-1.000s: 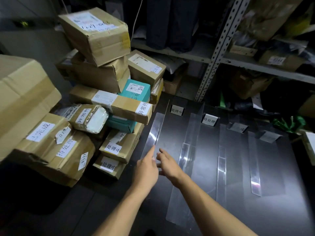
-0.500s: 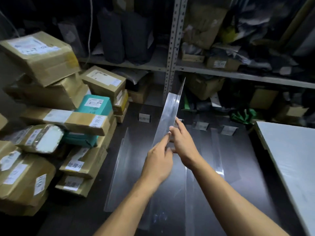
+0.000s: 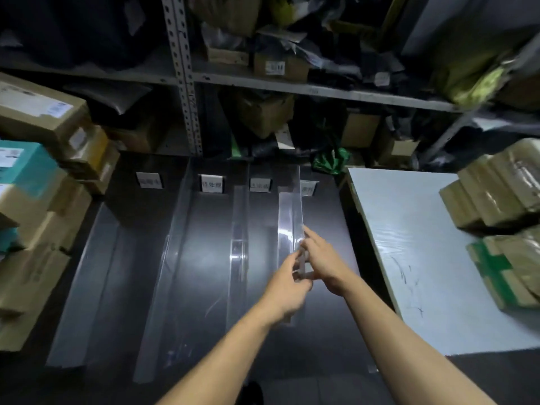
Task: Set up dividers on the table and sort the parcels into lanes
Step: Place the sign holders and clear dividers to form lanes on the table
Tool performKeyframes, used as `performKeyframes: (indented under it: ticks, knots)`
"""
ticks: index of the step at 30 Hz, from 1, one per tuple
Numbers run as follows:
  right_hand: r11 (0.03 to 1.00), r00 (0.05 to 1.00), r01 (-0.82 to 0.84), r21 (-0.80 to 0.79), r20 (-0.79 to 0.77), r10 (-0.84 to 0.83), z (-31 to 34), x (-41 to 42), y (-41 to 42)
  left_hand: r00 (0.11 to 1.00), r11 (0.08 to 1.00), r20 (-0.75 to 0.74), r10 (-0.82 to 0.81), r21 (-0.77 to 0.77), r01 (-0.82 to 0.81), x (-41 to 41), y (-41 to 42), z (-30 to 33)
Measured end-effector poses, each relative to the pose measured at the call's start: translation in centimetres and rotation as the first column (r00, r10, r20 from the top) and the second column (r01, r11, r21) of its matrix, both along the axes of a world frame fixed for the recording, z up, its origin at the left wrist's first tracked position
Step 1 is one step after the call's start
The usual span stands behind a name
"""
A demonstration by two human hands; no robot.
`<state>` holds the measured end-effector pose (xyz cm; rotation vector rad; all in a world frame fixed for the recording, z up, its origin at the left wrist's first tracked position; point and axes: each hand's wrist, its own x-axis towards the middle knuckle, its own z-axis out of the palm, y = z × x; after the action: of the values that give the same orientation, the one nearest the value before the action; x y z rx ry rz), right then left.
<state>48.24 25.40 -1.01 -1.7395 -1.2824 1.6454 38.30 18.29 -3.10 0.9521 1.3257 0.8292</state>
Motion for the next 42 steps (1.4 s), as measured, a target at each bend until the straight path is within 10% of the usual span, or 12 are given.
performKeyframes:
  ticks: [33,42]
  knots:
    - [0.973,0.913,-0.174,-0.152,0.345,0.217,-8.0,5.2,-4.7,0.99,0.985,-0.124,-0.064,-0.17,0.042,6.1,-5.6,-9.9]
    - [0.928,0.88,-0.226,0.295,0.47,0.065,-2.9,1.4,-2.9,0.991,0.991,-0.034,0.131,-0.014,-0.131,2.0,-2.3,-5.2]
